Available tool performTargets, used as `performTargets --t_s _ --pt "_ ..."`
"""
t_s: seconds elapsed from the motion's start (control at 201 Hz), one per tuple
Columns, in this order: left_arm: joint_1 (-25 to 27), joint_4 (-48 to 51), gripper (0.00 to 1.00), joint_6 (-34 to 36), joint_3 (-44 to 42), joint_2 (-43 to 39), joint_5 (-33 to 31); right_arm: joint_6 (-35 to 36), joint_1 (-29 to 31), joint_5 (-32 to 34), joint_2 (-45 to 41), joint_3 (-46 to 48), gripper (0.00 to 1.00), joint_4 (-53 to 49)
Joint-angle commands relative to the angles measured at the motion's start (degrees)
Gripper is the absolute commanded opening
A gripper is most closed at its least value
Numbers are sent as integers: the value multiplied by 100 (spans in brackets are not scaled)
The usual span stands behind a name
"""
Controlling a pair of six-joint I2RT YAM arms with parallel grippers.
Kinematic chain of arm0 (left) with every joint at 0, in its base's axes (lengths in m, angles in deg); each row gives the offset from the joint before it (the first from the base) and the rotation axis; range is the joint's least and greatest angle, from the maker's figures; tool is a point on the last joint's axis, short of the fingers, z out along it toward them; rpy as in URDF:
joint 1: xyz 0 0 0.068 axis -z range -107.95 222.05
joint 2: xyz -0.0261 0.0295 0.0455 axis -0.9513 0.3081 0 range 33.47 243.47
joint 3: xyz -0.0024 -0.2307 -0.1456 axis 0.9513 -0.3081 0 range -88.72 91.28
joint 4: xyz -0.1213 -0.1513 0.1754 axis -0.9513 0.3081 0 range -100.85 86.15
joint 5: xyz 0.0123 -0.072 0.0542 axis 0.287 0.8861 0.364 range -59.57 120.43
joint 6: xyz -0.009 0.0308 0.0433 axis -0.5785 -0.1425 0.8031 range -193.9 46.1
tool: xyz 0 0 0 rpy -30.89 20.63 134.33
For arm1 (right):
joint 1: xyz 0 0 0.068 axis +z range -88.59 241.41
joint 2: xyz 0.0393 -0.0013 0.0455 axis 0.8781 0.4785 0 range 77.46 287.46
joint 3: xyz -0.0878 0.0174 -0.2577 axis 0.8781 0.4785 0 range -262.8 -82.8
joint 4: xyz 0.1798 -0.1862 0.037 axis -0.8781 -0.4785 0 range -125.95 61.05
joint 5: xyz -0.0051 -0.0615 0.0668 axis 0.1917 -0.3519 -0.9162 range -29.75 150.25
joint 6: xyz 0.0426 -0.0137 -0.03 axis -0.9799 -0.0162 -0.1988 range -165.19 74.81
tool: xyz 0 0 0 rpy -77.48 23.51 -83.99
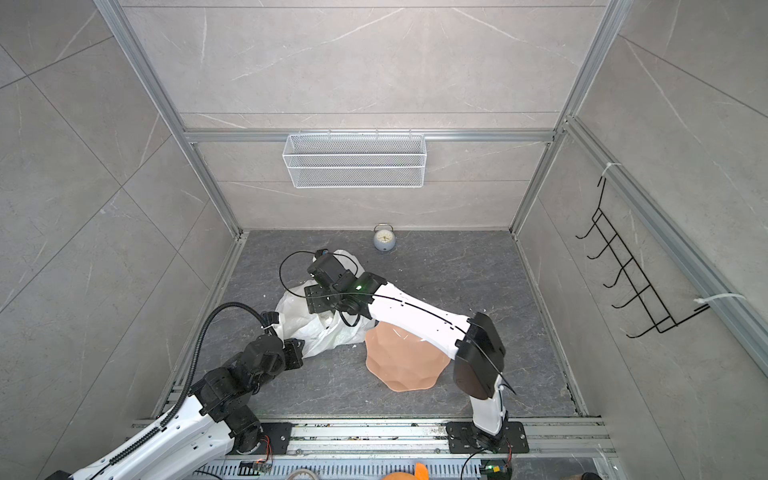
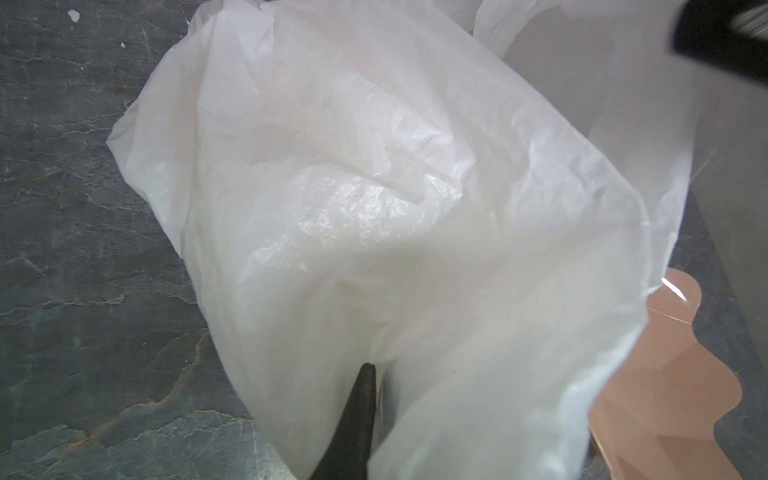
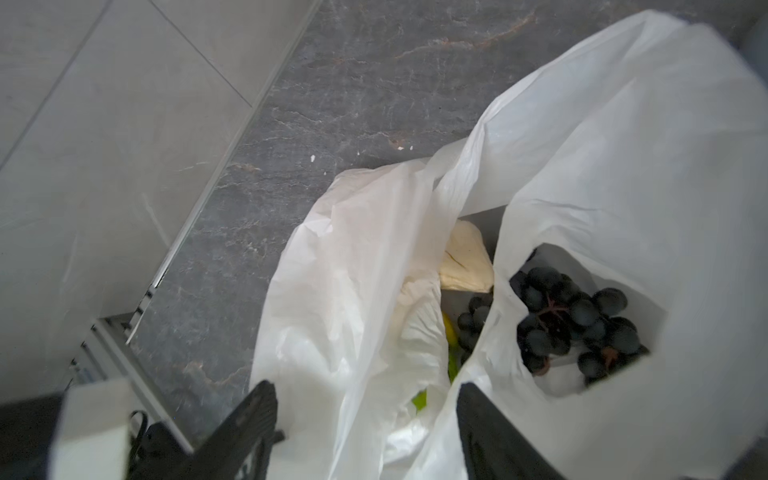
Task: Take the fake fruits out of the plastic bag
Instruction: 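Hold the bag open with the left gripper while the right gripper reaches inside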
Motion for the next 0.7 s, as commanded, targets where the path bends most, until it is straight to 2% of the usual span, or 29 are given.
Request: performTargets --t_s 0.0,0.124,0.239,0.328,0.398,0.557,0.612,0.697 --pt "41 51 16 -282 -75 -306 -59 -342 -160 525 468 -228 68 -429" --pt "40 484 26 -402 -34 -549 -365 -544 -307 782 385 128 66 -417" --pt "42 1081 35 -662 189 -457 -863 -612 -318 870 100 614 66 -279" --pt "41 1340 47 -724 470 -221 -1145 -694 -271 815 -116 1046 65 -120" --pt "38 1317 57 -353 781 9 -1167 -712 -166 789 -250 1336 65 30" --pt "32 1459 87 608 1850 505 -973 -794 -35 806 -401 1690 65 158" --pt "30 1493 92 850 2216 582 -865 -862 -37 811 -493 1878 65 321" --pt "12 1774 94 973 2800 819 -758 -912 -29 797 -649 2143 65 608"
